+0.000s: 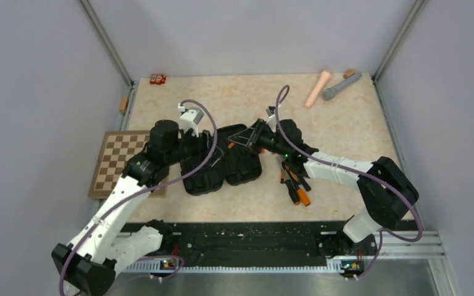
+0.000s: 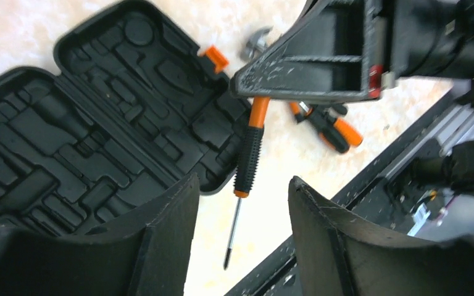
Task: Pack the tool kit
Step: Place the screwdriver in the toolbox.
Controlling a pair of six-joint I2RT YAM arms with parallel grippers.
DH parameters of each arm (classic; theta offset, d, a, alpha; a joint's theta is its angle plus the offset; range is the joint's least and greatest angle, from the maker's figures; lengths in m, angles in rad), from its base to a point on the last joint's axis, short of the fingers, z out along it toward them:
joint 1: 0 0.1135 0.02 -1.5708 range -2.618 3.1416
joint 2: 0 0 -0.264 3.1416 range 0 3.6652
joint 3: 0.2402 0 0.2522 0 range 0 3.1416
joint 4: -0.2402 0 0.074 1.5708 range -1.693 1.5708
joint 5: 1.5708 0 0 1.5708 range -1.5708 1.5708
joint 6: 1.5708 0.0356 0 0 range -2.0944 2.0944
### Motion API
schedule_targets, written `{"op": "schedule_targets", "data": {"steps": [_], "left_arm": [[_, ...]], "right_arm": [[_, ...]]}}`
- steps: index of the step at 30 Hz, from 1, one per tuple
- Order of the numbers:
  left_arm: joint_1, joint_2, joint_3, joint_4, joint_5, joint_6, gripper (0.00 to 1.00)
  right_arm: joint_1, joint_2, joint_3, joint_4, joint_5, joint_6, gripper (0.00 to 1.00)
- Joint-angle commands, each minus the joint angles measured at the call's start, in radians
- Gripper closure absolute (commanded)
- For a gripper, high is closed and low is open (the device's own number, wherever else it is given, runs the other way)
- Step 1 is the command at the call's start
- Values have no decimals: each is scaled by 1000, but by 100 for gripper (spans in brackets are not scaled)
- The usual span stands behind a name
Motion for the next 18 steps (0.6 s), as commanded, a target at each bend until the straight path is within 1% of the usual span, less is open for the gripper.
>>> {"op": "schedule_targets", "data": {"steps": [1, 4, 9, 18], "left_arm": [[-6, 86, 53, -76, 91, 109, 42], [-14, 127, 75, -79, 117, 118, 46], [-24, 158, 94, -78, 121, 128, 53], [-31, 168, 106, -66, 121, 122, 54]], "right_arm": [[-9, 4, 74, -14, -62, -75, 100], [-9, 12, 91, -23, -82, -90, 100], [-9, 25, 103, -19, -105, -96, 100], [-3, 42, 121, -22, -127, -106, 100]]}}
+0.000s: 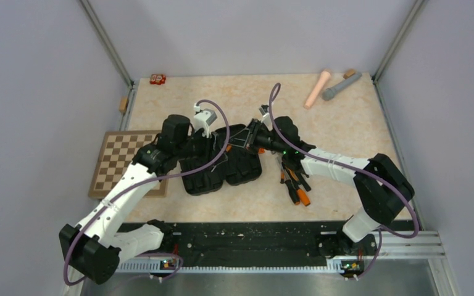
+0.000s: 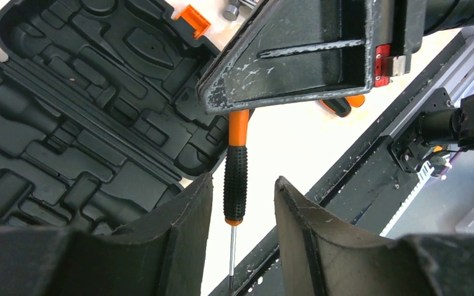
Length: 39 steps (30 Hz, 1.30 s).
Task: Pack the tool kit
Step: Place the screwdriver in the toolbox.
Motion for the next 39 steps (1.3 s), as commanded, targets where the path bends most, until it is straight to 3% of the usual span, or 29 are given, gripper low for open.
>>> {"op": "schedule_targets", "data": {"steps": [1, 11, 16, 18, 21, 25, 28, 31, 35, 39], "left_arm": [[-9, 6, 44, 21, 14, 14, 56], [-20, 15, 31, 17, -17, 19, 69], [-21, 5, 33, 10, -33, 17, 100], [-20, -12, 27, 7, -80, 5, 100], [-19, -36, 2, -4, -206, -51, 100], [-9, -55, -29, -70, -450, -146, 100], [16, -57, -57, -105, -543, -222, 100], [80, -47, -93, -104, -538, -279, 100], [191, -19, -132, -88, -485, -316, 100], [260, 14, -147, -58, -475, -318, 100]], "right_arm": [[-1, 7, 58, 24, -19, -21, 100], [7, 18, 75, 14, -22, -28, 100], [11, 23, 87, -13, -21, -47, 100], [11, 22, 98, -60, -13, -87, 96], [2, 32, 156, -215, 2, -226, 71], [-35, 39, 207, -453, 112, -449, 57], [-42, 70, 265, -639, 268, -639, 54], [-43, 125, 319, -767, 425, -767, 54], [-42, 175, 336, -785, 559, -856, 56], [-42, 254, 381, -787, 575, -898, 59]]}}
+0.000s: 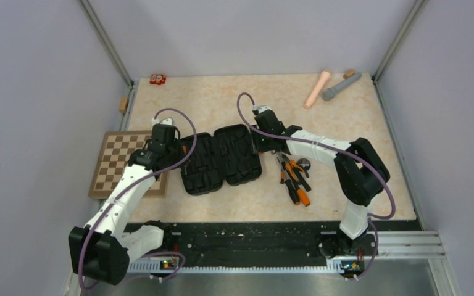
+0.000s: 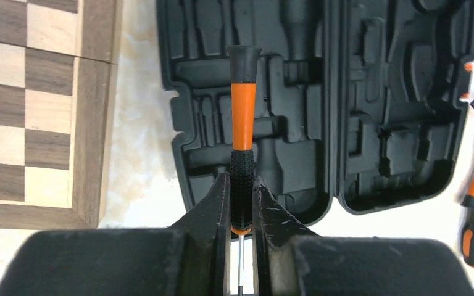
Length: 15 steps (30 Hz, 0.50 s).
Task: Pack the tool kit
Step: Place the screwdriver in the toolbox.
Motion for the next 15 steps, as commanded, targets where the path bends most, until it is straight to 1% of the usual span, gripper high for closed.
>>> {"op": "schedule_targets", "data": {"steps": [1, 5, 8, 15], "left_arm": [[53, 35, -8, 49, 4, -34, 100], [64, 89, -2, 79, 7, -28, 100], [67, 132, 11, 99, 6, -23, 100], [71, 234, 16, 184, -65, -23, 100]], "right_arm": [[-7, 66, 89, -37, 96, -113, 60], [-6, 115, 116, -14, 78, -125, 62], [-6, 130, 116, 18, 26, -132, 62], [-6, 132, 96, 42, -28, -132, 62]]}}
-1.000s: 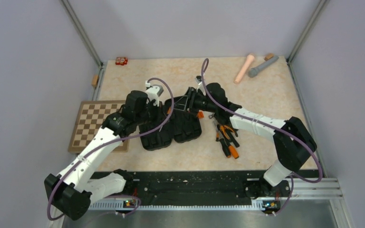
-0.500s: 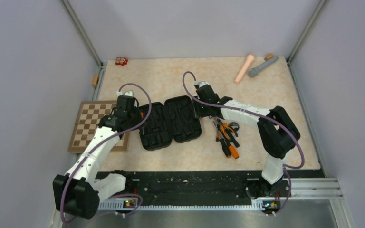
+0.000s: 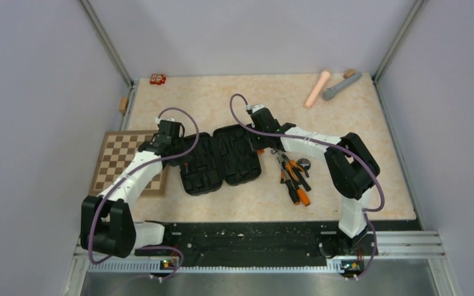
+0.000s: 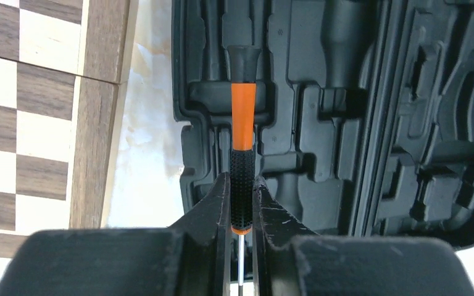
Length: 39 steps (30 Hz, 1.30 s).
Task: Pack the tool kit
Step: Place the screwdriver in the toolbox.
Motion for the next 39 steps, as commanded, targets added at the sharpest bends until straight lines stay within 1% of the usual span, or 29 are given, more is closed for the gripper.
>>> {"op": "schedule_targets", "data": {"steps": [1, 5, 9, 12, 16, 19, 22, 25, 29, 32, 34, 36, 39], "left_arm": [[6, 63, 30, 99, -42, -6, 100], [5, 166, 61, 72, -23, -2, 100], [5, 190, 27, 115, -47, -13, 100], [5, 203, 27, 112, -77, -11, 100], [5, 197, 39, 95, -95, 6, 100], [5, 184, 44, 81, -110, 14, 100], [5, 183, 43, 81, -115, 22, 100], [5, 190, 64, 69, -138, 30, 99], [5, 142, 125, 24, -156, 74, 99], [5, 95, 155, 1, -167, 115, 99], [5, 65, 159, -12, -171, 125, 100], [5, 42, 155, -21, -171, 128, 100], [6, 7, 146, -34, -167, 130, 100]], "right_arm": [[-5, 11, 8, 41, -51, -12, 62], [-5, -6, -20, 65, -72, -7, 62], [-5, -14, -35, 77, -85, -6, 62], [-5, -16, -40, 81, -87, -10, 62], [-5, -17, -46, 83, -81, -21, 63], [-5, -14, -47, 83, -71, -39, 69], [-5, -14, -49, 80, -71, -52, 72], [-5, -20, -53, 79, -73, -61, 73], [-5, -36, -63, 79, -82, -75, 73], [-5, -50, -67, 76, -86, -84, 72], [-5, -64, -56, 61, -96, -85, 69], [-5, -86, -43, 41, -107, -85, 65], [-5, -122, -22, 25, -97, -83, 57]]}}
